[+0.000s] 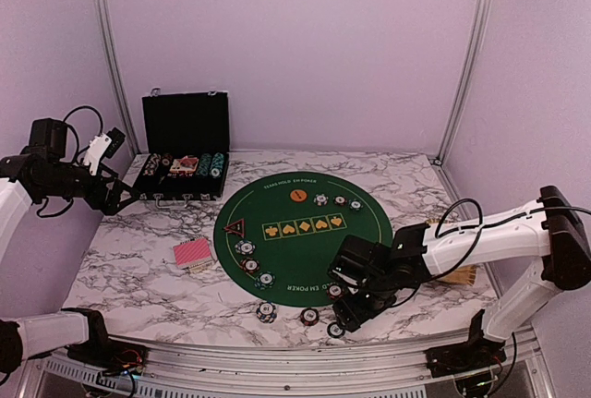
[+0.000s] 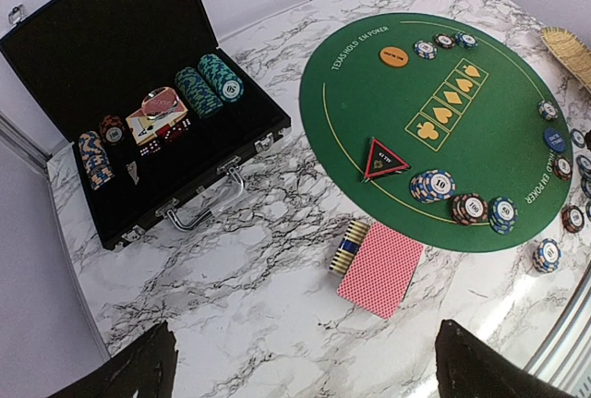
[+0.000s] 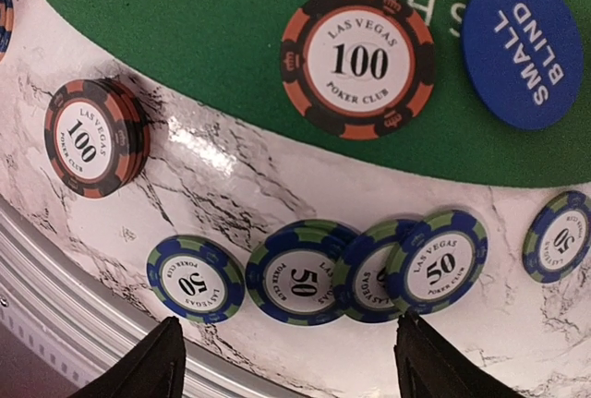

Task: Distribute texas hold em gaming equipment

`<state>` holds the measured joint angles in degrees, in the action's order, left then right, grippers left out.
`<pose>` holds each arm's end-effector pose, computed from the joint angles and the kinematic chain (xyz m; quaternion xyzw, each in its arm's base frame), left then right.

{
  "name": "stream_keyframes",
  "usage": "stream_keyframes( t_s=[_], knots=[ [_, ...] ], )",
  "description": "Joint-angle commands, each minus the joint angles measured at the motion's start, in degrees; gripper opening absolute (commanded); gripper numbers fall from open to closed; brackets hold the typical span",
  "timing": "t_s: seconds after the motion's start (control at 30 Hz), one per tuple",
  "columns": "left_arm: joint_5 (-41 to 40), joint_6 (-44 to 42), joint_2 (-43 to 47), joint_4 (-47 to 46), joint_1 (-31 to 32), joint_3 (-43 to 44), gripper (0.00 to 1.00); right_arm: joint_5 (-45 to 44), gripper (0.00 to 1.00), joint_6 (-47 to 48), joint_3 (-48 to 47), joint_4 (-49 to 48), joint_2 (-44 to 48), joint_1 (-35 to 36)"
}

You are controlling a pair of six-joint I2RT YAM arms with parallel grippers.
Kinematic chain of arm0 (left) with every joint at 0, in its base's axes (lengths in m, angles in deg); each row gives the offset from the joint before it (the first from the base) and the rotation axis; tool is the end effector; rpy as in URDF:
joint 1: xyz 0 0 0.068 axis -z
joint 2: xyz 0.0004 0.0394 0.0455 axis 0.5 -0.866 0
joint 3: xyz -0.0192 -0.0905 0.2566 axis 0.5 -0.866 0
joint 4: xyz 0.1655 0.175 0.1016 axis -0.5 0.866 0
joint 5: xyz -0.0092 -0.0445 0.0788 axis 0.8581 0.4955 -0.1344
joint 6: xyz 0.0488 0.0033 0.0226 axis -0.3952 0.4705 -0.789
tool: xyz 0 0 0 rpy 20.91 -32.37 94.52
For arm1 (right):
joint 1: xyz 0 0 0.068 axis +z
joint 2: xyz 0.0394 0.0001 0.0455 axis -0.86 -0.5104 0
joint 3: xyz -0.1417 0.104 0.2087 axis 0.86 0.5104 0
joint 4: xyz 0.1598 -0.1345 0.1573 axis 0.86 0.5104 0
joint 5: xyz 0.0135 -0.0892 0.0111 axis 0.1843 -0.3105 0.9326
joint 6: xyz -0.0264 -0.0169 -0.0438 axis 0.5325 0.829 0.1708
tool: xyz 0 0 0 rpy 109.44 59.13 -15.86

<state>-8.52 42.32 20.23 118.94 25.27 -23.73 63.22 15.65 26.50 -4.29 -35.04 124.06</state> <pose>0.1911 -0.0014 0.3524 0.3009 0.8320 -0.0891 0.4574 0.1108 0.2371 0.1716 -0.2767 0.9556 0.0841 0.0572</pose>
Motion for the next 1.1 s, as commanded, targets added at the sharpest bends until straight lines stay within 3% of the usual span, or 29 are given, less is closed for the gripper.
stream_keyframes(
  t_s=[0.0, 0.2, 0.33, 0.6, 1.07],
  knots=[
    [1.2, -0.32, 0.21, 1.33, -0.21, -0.47, 0.99, -1.16, 0.76, 0.93, -2.67, 1.26, 0.57, -0.61],
    [0.99, -0.42, 0.48, 1.33, -0.21, -0.55, 0.99, -3.91, 0.8, 1.71, -0.97, 2.2, 1.25, -4.04],
    [0.93, -0.47, 0.48, 1.33, -0.17, -0.56, 0.99, -0.56, 0.81, 2.12, 1.43, 0.56, 4.04, -6.9],
    [1.26, -0.43, 0.07, 1.33, -0.15, -0.29, 0.99, 4.31, 0.82, 2.41, 3.09, -3.58, 1.64, -7.07],
    [0.53, -0.68, 0.64, 1.33, -0.21, -0.52, 0.99, 0.05, 0.8, 3.67, 1.18, -3.84, -4.44, -7.09]
  ],
)
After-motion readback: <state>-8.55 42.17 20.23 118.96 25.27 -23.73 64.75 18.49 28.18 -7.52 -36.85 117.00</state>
